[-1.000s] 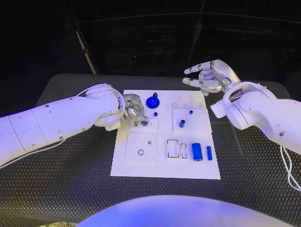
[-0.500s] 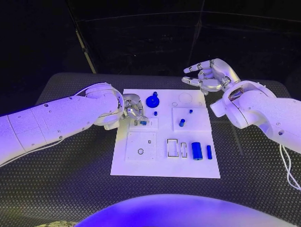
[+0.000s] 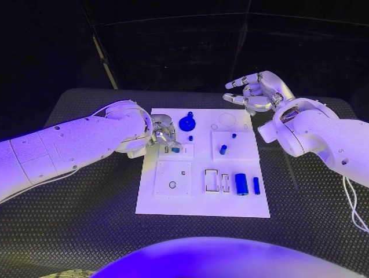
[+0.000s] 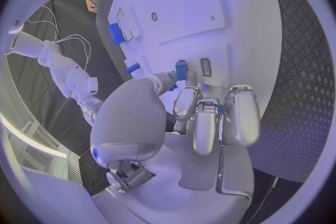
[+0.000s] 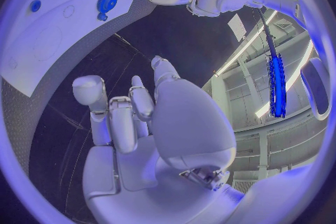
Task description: Assemble the parts on the task board
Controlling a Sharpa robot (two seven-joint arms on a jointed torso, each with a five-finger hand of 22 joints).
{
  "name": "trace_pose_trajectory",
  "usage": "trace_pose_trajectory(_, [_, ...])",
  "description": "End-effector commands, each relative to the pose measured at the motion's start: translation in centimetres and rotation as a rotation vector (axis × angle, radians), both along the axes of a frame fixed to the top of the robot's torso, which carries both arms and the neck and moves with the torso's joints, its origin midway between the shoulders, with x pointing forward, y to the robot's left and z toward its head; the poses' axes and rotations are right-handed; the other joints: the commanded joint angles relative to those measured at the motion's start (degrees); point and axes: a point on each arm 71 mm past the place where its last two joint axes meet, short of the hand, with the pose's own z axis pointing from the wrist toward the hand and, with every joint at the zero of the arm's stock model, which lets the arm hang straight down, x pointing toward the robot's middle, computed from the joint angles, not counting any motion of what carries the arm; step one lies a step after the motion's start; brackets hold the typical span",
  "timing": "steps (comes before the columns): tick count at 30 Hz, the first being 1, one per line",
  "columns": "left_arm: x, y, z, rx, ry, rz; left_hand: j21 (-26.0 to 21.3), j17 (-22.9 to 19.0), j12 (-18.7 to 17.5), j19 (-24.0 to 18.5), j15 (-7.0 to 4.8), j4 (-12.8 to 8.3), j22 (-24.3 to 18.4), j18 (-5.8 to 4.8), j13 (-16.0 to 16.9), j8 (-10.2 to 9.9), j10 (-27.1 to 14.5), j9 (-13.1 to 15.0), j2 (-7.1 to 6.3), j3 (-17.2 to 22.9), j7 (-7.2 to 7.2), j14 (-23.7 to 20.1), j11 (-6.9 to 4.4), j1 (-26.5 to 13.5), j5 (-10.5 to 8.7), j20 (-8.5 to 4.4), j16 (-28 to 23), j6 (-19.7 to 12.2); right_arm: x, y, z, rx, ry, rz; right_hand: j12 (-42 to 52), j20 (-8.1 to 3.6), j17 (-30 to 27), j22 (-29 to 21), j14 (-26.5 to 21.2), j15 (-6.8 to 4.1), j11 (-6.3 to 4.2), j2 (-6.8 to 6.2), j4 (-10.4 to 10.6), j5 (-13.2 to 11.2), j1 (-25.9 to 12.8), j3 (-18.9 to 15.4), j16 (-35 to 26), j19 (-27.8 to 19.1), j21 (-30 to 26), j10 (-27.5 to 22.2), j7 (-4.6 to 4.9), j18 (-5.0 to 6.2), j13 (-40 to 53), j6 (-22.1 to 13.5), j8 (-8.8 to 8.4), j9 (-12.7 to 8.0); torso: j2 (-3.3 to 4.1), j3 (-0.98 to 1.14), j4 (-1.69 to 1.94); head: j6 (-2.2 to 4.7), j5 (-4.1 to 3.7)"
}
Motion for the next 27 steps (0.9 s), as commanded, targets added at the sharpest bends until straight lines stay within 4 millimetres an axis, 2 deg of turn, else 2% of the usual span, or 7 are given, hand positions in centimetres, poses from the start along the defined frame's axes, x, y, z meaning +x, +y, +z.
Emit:
trace_pose_trajectory(1, [-0.12, 0.14, -0.24, 0.029, 0.017, -0.012, -0.4, 15.1, 0.1, 0.0, 0.22, -8.0, 0.1, -0.76, 0.1, 0.2, 0.4, 0.0, -0.06, 8.0, -0.52, 6.0, -0.1, -0.7, 0.07, 0.09, 0.2, 0.3, -0.02, 0.1, 0.16, 0.004, -0.006, 0.01, 0.2, -0.38, 5.9, 0.1, 3.8, -0.42, 0.01, 0.2, 0.1, 0.3, -0.2, -0.3, -0.3, 0.2, -0.1, 0.4, 0.1, 0.6, 0.0, 0.3, 0.35, 0.1, 0.01, -0.01, 0.04, -0.05, 0.02])
trace_pose_trajectory(10, [-0.17, 0.05, -0.22, 0.028, 0.017, -0.015, -0.3, 15.1, 0.4, 0.1, 0.04, -8.2, 0.2, -0.78, 0.5, 0.9, 0.8, 0.7, -0.18, 8.1, -0.91, 6.0, -0.39, -2.1, 0.04, -0.03, 0.2, 0.7, -0.01, 0.12, 0.15, 0.004, -0.006, 0.01, 0.2, -0.38, 5.9, 0.1, 3.8, -0.42, 0.01, 0.2, 0.1, 0.3, -0.2, -0.3, -0.3, 0.2, -0.1, 0.4, 0.1, 0.6, 0.0, 0.3, 0.35, 0.1, 0.03, -0.02, -0.03, -0.09, 0.1])
trace_pose_trajectory(20, [-0.13, 0.01, -0.22, 0.026, 0.015, -0.013, -0.3, 15.1, 0.6, 0.2, -0.08, -8.1, 0.4, -0.81, 0.6, 1.2, 1.0, 1.1, -0.19, 8.1, -1.13, 6.0, -0.55, -2.8, 0.0, -0.13, 0.2, 0.9, 0.0, 0.1, 0.15, 0.004, -0.006, 0.01, 0.2, -0.38, 5.9, 0.1, 3.8, -0.42, 0.01, 0.2, 0.1, 0.3, -0.2, -0.3, -0.3, 0.2, -0.1, 0.4, 0.1, 0.6, 0.0, 0.3, 0.35, 0.1, 0.01, 0.02, 0.04, -0.27, 0.12])
trace_pose_trajectory(27, [-0.07, -0.1, -0.25, 0.025, 0.014, -0.013, -0.1, 15.1, 0.9, 0.4, -0.37, -7.6, 0.8, -0.89, 0.9, 1.6, 1.4, 1.7, -0.37, 6.7, -1.66, 6.0, -0.94, -4.6, -0.17, -0.39, 0.2, 1.6, 0.0, 0.08, 0.15, 0.004, -0.006, 0.009, 0.2, -0.38, 5.9, 0.1, 3.8, -0.42, 0.01, 0.2, 0.1, 0.3, -0.2, -0.3, -0.3, 0.2, -0.1, 0.4, 0.1, 0.6, 0.0, 0.3, 0.35, 0.1, 0.0, 0.06, -0.05, -0.31, 0.13])
